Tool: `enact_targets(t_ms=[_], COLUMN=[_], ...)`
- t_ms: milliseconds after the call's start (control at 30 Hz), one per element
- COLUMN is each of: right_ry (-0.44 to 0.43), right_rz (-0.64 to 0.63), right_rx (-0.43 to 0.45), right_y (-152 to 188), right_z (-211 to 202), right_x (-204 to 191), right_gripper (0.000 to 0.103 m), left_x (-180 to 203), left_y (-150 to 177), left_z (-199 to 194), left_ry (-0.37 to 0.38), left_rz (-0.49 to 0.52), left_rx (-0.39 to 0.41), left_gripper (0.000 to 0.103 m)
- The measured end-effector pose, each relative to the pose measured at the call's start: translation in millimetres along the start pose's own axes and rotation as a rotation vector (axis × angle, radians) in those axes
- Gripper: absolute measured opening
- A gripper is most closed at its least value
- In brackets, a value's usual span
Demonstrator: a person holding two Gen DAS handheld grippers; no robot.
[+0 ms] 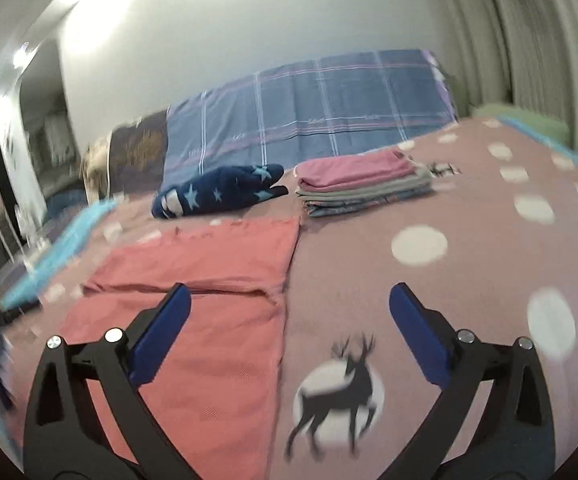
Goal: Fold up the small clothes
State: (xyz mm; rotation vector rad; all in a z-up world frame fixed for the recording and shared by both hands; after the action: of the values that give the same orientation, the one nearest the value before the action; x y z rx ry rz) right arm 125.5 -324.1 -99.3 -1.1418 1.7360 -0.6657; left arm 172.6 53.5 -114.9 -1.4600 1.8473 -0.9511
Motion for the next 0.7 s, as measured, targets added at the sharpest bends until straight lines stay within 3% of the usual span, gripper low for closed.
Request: enact_targets(t_ms=[33, 100, 167, 233, 333, 400, 533, 700], right_ry=[-0.008, -0.103, -0.176, -0.203, -0.181, -0.199, -0.245, -0.326], right_rz=[0.034, 0.08, 0.102, 0.14, 0.186, 0.223, 0.273, 0.329], right_rx=[-0.029, -0.124, -0.213, -0.323, -0.41, -0.446, -0.486, -0.526], right_y=[4.8, 18.7, 38.4, 65.9, 96.6, 112.0, 129.6, 146.0], right_z=[-5.1, -11.3, -16.0, -17.0, -22.3, -32.5, -51.8, -69.1], right_x=[3.1, 3.9, 4.6, 13.9, 29.5, 35.9, 42.6, 41.7], right_gripper=[0.099, 0.077, 0.033, 0.023, 0.023, 0.023, 0.033, 0.038], left_x=[1.5, 4.7, 7.5, 8.0, 5.1, 2.0, 4.8, 4.9], left_y=[6.9, 19.0, 36.4, 57.1, 87.5, 106.7, 124.8, 138.6], left_z=[-8.8, -19.9, -30.8, -39.2, -45.1, -49.7, -62.3, -77.7], left_ry=[0.008, 0.064, 0.1, 0.108, 0.185, 0.224, 0.258, 0.348], left_rz=[-0.002, -0.003, 0.013, 0.028, -0.025, -0.064, -0.047, -0.102], left_rx=[-0.001, -0.017, -0.042, -0.072, -0.136, -0.174, -0.187, -0.189], left_gripper=[0.099, 0.099, 0.099, 0.093, 0.074, 0.071, 0.07, 0.07])
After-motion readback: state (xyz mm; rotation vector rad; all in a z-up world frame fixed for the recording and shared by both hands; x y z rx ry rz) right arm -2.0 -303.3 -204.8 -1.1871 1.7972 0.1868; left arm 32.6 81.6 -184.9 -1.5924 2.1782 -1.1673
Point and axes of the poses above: each gripper's, at about its wrist camera, not at the fingertips, and z roughly the way its jaws point, x to its right, y to its underside, the point moved 7 cm from there along z, roughly the way its jaws point, and after that the axes turned 9 degrees about z, right-handed, at the moved point
